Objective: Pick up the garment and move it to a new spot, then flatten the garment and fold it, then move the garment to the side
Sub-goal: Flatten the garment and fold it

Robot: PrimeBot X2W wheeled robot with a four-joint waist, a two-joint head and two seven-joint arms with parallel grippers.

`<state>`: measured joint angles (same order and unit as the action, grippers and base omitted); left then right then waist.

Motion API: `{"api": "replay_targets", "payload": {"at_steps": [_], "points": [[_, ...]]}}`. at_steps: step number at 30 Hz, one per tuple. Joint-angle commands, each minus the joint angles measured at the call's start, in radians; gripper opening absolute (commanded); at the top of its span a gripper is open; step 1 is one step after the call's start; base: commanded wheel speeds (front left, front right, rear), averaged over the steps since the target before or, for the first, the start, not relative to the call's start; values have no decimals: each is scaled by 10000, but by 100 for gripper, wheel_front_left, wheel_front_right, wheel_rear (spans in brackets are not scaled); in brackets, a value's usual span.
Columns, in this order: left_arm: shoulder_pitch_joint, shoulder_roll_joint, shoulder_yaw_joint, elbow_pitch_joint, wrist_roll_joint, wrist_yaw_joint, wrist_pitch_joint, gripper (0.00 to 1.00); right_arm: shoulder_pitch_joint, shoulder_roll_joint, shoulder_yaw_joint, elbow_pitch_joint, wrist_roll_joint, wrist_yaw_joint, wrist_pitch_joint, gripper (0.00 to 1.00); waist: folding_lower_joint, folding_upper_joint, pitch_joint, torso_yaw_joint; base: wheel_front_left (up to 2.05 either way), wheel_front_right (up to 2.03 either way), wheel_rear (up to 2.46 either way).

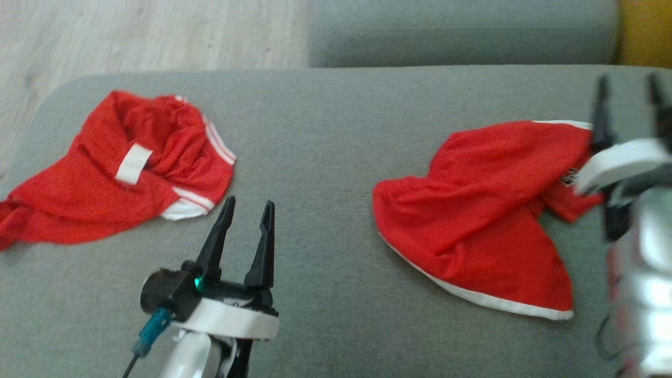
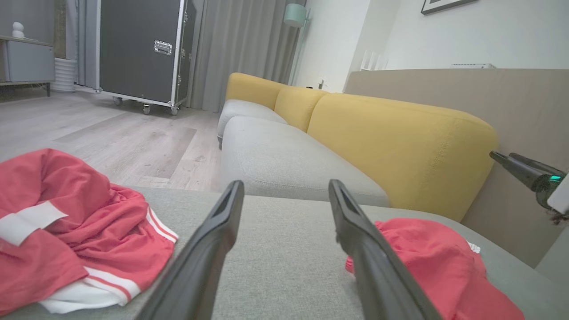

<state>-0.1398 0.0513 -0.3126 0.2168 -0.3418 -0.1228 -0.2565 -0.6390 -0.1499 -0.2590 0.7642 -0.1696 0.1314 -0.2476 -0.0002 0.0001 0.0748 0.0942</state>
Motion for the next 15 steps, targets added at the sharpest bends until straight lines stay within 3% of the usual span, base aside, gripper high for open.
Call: {"api": "replay_targets", "payload": {"at_steps": [1, 8, 15], "points": [[-46, -10, 420, -352, 94, 58, -53, 100, 439, 300, 444, -820, 195, -7, -117, 100, 2, -1, -411, -458, 0, 0, 0], [276, -11, 545, -297, 116, 78, -53, 100, 3602, 955, 1093, -3485, 1245, -7, -138, 100, 2, -1, -893, -906, 0, 0, 0], [343, -11, 562, -230, 98, 83, -53, 100, 6037, 992, 1992, -4666, 2274, -7, -139, 100, 2, -1, -945, -1173, 0, 0, 0]]}}
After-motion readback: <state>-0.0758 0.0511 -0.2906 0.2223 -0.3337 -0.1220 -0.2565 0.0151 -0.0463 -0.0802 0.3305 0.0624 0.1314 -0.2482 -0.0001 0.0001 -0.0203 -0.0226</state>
